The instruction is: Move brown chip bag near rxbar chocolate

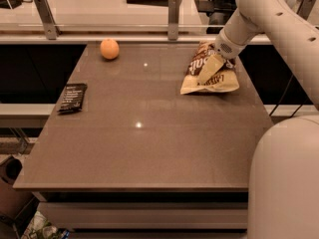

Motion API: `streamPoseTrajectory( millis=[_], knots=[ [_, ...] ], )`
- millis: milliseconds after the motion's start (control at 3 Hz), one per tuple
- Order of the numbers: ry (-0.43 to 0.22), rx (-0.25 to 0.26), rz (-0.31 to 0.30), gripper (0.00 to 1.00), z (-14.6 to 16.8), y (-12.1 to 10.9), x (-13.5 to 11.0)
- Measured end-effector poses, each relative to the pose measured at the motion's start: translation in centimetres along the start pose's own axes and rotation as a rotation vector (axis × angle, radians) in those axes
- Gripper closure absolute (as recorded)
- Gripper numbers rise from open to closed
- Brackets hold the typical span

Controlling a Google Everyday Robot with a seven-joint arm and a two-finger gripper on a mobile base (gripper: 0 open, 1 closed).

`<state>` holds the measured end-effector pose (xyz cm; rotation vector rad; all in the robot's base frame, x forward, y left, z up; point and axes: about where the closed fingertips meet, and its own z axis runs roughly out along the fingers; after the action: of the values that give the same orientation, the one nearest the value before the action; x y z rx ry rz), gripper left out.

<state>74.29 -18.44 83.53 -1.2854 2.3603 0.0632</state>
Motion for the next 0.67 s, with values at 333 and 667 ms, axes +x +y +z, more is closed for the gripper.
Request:
streamPoseTrajectory(
  millis=[333,667],
  knots=[
    [0.0,0.0,0.0,0.65,-0.41,-0.08,-0.18],
    [0.0,0.0,0.0,0.87,-0.77,-0.15,-0.35]
  ],
)
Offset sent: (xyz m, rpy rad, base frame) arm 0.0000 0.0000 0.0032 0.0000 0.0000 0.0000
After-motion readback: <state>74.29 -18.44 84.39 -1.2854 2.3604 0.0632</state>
